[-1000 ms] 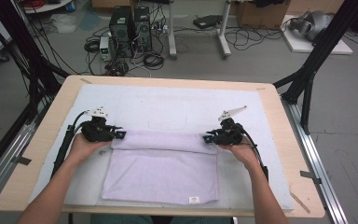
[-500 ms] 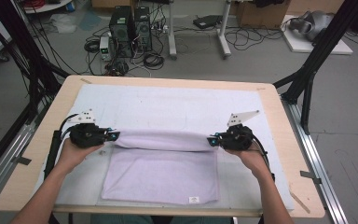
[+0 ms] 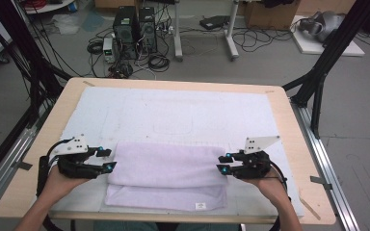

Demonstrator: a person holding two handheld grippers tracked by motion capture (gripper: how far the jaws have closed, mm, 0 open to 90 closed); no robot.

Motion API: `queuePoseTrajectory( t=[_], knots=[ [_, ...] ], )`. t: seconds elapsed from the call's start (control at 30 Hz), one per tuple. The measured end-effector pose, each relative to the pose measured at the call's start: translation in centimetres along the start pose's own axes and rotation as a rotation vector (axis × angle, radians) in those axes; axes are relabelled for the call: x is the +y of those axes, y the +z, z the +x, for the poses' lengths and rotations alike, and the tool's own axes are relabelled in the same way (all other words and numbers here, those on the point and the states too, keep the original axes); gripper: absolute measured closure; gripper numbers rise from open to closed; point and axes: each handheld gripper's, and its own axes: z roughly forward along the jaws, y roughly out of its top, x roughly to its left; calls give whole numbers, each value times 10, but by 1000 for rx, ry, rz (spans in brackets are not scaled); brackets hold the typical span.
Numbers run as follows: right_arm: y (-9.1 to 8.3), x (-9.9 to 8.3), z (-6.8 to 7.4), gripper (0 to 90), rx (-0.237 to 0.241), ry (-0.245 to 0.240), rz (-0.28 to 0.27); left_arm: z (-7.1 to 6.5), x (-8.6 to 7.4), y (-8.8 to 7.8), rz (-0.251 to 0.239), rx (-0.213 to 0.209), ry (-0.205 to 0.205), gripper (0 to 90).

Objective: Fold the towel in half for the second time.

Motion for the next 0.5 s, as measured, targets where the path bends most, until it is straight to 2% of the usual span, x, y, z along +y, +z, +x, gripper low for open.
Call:
queuePoseTrajectory(
  t=[0.1, 0.2, 0.23, 0.27, 0.33, 0.4, 0.47, 0.5],
  knots=[
    [2, 5, 1, 631, 0, -11, -19, -3, -3, 11, 40, -13, 16, 525],
    [7, 3, 1, 631, -39, -27, 37, -6, -7, 21, 106, -25, 38, 596],
    [10, -1, 0, 631, -53, -20, 59, -8, -8, 24, 127, -20, 55, 603],
    [14, -5, 0, 631, -61, -14, 85, -9, -9, 27, 143, -32, 53, 609],
    [21, -15, 1, 625, -57, -6, 109, -12, -11, 30, 150, -34, 60, 611],
    [28, -24, 5, 607, -49, -5, 131, -13, -16, 32, 148, -45, 34, 593],
    [34, -30, 10, 584, -40, -8, 150, -14, -23, 33, 159, -40, 29, 587],
    [36, -32, 13, 576, -47, -16, 159, -14, -26, 33, 148, -38, 25, 579]
  ],
)
